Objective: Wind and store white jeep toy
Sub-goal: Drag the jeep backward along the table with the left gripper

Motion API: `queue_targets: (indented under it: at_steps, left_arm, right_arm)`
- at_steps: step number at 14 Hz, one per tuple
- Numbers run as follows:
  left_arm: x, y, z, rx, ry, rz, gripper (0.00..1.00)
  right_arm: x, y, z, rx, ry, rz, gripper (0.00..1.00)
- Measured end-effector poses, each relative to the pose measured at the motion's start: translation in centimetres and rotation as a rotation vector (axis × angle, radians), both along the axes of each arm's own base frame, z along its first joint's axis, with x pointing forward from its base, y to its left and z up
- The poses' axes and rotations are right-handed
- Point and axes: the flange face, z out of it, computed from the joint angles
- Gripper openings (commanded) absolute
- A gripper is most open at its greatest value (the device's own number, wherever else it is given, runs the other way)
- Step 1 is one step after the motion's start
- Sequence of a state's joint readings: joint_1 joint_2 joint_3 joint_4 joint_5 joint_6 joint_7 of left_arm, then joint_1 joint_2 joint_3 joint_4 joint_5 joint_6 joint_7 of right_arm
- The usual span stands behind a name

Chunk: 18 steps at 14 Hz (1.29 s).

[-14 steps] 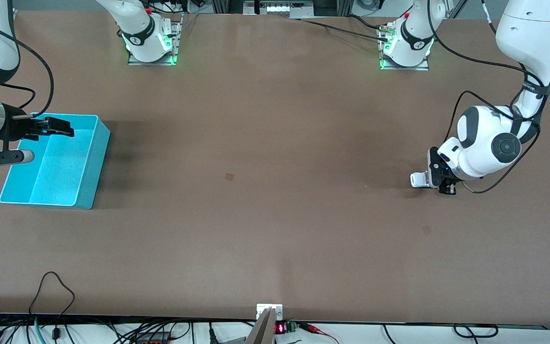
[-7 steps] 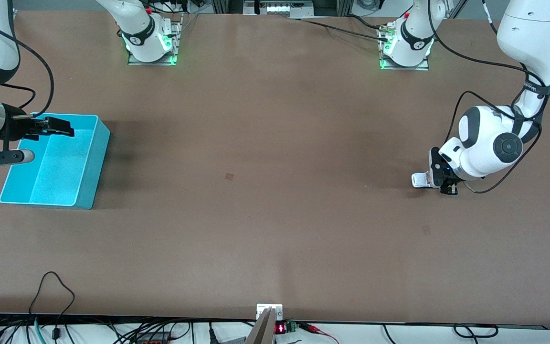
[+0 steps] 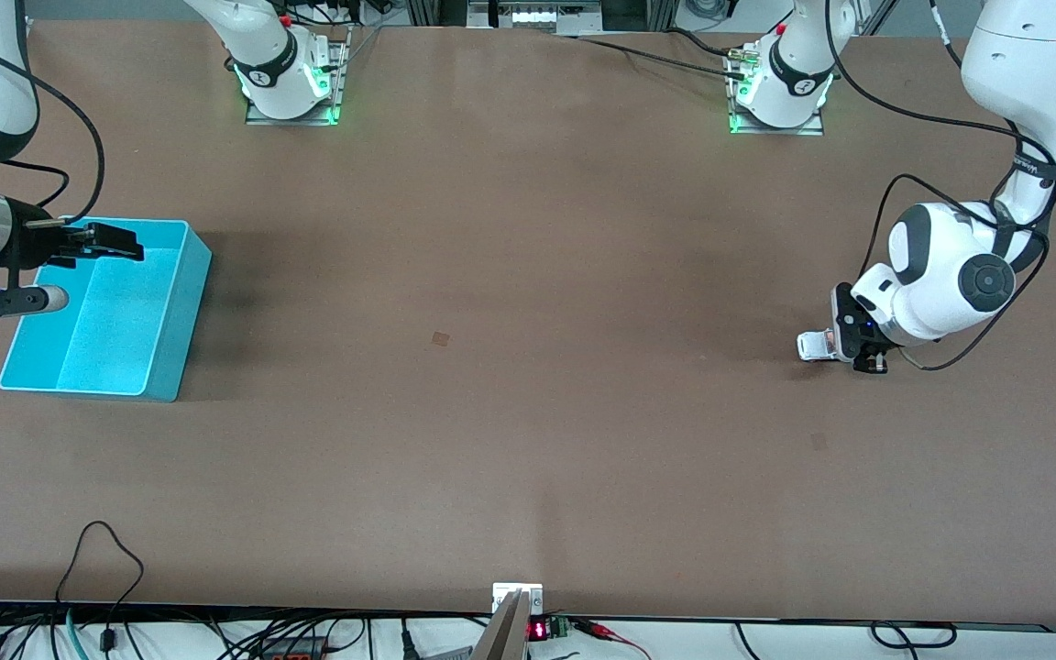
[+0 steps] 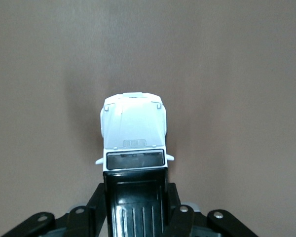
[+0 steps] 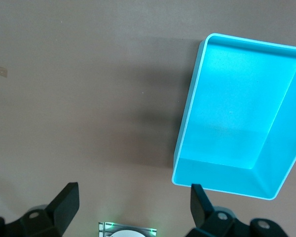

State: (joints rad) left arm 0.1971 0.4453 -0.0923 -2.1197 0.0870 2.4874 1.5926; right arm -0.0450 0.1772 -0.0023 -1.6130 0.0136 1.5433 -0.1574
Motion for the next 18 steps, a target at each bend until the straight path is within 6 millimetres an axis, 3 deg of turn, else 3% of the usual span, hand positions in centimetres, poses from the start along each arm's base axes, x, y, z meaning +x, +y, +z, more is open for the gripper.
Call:
queue_targets:
  at_steps: [5,18]
  left_arm:
    - [-0.1,3.2,0.0,0.017,-0.001,0.023,0.34]
    - [-0.3,6.8,-0.1,0.011,-0.002,0.028,0.35]
  right_arm:
    - [0.0,0.0,0.0,0.000,0.002,0.000,1.00]
    - [0.0,0.0,0.0,0.001,0.004,0.000,1.00]
